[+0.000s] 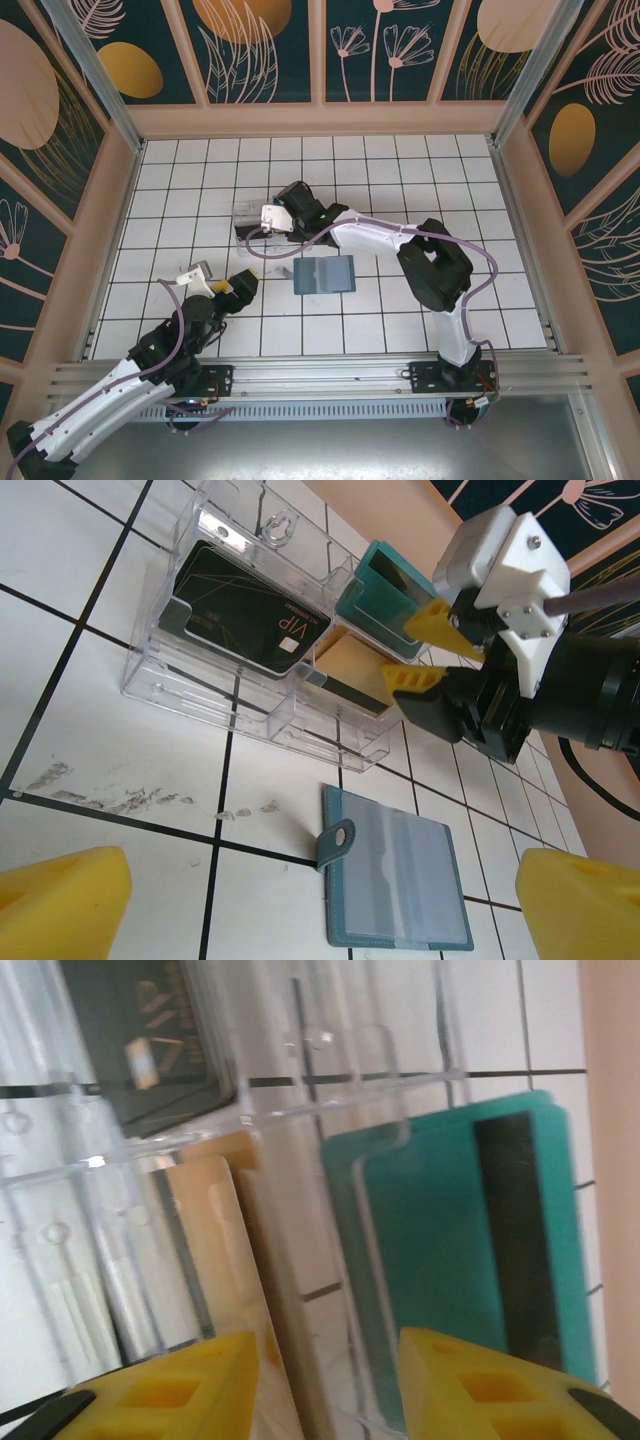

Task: Take the credit cards out of the card holder

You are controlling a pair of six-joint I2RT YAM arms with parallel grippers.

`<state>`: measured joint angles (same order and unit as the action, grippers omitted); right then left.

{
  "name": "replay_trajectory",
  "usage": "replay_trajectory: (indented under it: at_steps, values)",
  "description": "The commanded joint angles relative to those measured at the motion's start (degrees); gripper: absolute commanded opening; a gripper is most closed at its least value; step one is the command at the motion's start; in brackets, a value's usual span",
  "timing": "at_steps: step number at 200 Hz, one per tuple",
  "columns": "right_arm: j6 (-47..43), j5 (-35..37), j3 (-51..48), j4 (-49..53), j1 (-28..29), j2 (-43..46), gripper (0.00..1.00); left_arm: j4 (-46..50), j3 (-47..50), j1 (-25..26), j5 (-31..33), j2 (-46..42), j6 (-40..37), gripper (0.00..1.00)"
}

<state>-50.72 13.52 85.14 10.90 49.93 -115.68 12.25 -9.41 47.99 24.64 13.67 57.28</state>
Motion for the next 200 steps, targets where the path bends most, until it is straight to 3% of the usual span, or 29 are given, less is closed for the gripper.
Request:
replay_trajectory:
  at_steps: [1,54,98,157,200]
  values:
    - [1.52,3.91,1.02,-3.47,-0.67,-0.95,0.42,-0.12,0.27,-0.08,1.24,0.22,-0.23,0.99]
    - [3.49,3.27,-0.54,-3.83,-0.8,0.58,0.42,0.32,0.12,-0.08,1.21,0.22,-0.22,0.99]
    - [10.6,-1.79,-5.77,-4.96,-0.71,8.27,0.43,0.23,-0.13,-0.08,1.34,0.97,-0.2,0.99]
    - [25.4,-5.38,-24.19,-16.35,-1.38,24.51,0.45,-2.26,-1.95,-0.09,2.07,7.51,-0.44,0.99]
    - [37.19,-4.2,-39.28,-27.77,-3.62,37.32,0.46,-6.69,-5.44,-0.16,2.12,19.3,-0.45,0.99]
